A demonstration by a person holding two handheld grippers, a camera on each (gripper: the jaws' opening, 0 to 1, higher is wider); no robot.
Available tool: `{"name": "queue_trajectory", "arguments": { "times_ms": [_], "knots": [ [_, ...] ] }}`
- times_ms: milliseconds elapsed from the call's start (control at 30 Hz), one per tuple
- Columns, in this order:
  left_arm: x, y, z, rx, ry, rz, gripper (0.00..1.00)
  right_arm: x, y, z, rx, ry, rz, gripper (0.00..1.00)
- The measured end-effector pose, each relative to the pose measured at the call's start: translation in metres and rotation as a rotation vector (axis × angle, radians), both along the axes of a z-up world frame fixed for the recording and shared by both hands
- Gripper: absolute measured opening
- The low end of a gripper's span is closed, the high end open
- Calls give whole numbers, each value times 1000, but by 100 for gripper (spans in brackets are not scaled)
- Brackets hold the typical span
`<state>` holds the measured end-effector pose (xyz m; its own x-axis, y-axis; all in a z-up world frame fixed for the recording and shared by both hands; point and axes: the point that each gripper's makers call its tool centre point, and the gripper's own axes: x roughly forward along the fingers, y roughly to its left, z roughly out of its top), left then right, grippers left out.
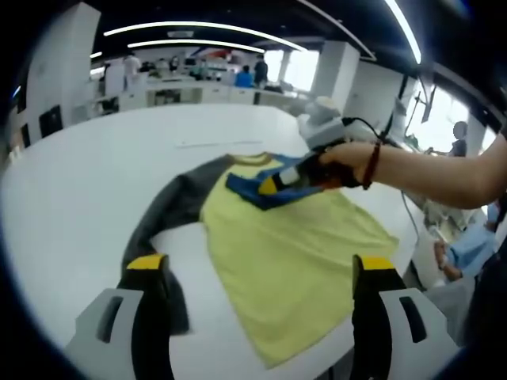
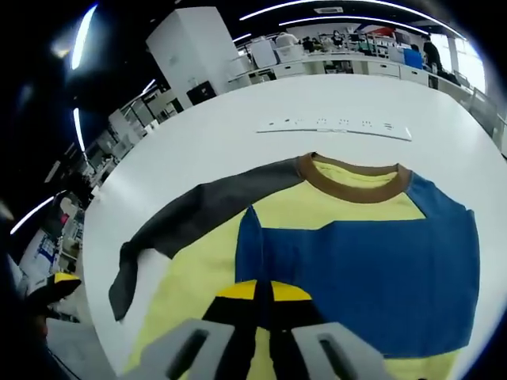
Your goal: Fold the garment on the visible template until the final outline fits inside the template.
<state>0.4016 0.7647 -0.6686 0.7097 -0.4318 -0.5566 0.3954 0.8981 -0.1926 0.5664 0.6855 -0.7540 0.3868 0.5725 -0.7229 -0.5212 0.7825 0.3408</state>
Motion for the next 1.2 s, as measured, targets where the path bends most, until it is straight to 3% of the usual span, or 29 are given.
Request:
{"name": "queue_trajectory", "arguments": {
  "times_ms": [333,467,733,1200],
  "knots": [
    [-7,-2,1,-18,4,-3,92,-16,17,0,28,1,72,0],
    [-7,0,1,-14,1,1,93,-27,34,2,82,23,134,0],
    [-7,-1,1,-18,-1,-6,93,-34,39,-14,55,24,182,1],
    [-8,-2,3,-9,-6,-11,93,-41,47,-13,65,4,238,10]
  ]
}}
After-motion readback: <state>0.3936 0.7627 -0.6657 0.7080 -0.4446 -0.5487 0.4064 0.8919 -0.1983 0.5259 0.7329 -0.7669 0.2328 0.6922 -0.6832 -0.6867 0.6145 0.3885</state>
